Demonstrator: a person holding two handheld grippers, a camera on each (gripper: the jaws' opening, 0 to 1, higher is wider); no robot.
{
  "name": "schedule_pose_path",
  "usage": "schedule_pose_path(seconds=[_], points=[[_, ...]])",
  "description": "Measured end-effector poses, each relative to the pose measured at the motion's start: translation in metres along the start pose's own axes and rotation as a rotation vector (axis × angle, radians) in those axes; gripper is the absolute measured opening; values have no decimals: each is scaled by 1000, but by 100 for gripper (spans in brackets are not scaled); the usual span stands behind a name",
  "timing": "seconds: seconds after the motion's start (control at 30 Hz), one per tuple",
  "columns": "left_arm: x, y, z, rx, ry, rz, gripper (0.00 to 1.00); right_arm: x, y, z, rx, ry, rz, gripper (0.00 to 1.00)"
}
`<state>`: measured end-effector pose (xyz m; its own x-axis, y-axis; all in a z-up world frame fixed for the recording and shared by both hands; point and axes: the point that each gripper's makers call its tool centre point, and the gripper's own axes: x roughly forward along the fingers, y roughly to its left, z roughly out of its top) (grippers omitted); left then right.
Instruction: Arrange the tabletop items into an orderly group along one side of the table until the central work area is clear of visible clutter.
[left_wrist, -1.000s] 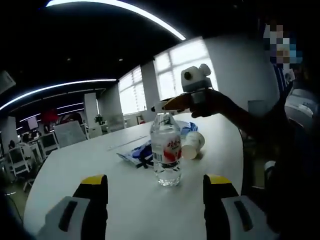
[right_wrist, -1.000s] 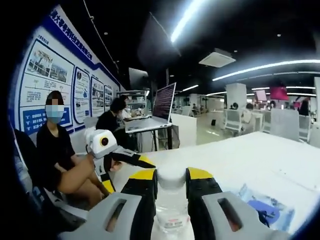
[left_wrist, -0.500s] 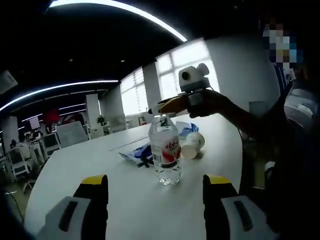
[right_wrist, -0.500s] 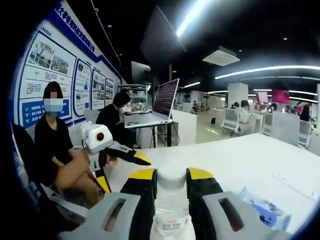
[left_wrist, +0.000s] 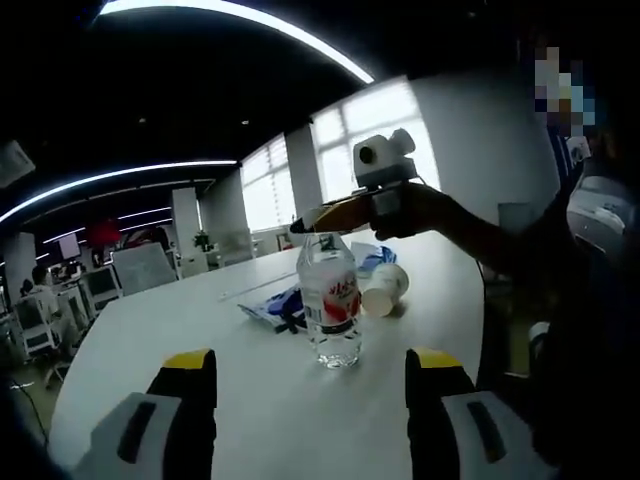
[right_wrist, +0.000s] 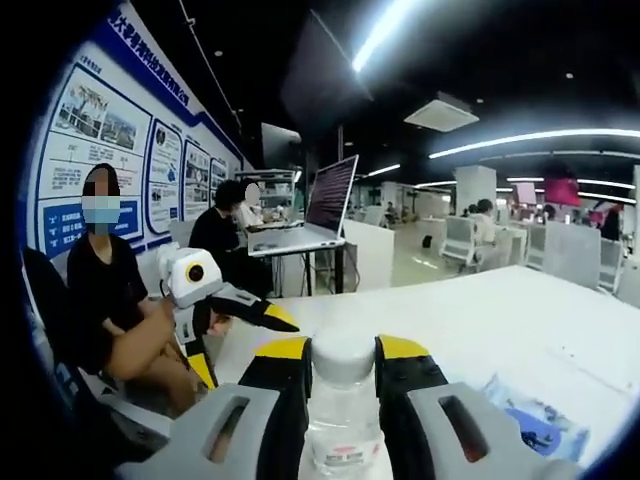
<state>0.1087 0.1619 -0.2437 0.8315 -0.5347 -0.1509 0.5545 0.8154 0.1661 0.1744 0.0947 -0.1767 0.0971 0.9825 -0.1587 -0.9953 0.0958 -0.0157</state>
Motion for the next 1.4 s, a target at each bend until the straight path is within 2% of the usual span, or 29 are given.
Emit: schedule_pose_path(seconds=[0.4, 1.2, 1.4], points=[[-4, 2, 0, -3, 0, 4, 76, 1, -2, 3, 15, -17, 0, 21], [-12, 4, 2, -1, -7, 17, 76, 4, -4, 6, 26, -2, 17, 20], [-15, 5, 3, 7, -8, 19, 76, 3, -4, 13, 25, -13, 18, 20]])
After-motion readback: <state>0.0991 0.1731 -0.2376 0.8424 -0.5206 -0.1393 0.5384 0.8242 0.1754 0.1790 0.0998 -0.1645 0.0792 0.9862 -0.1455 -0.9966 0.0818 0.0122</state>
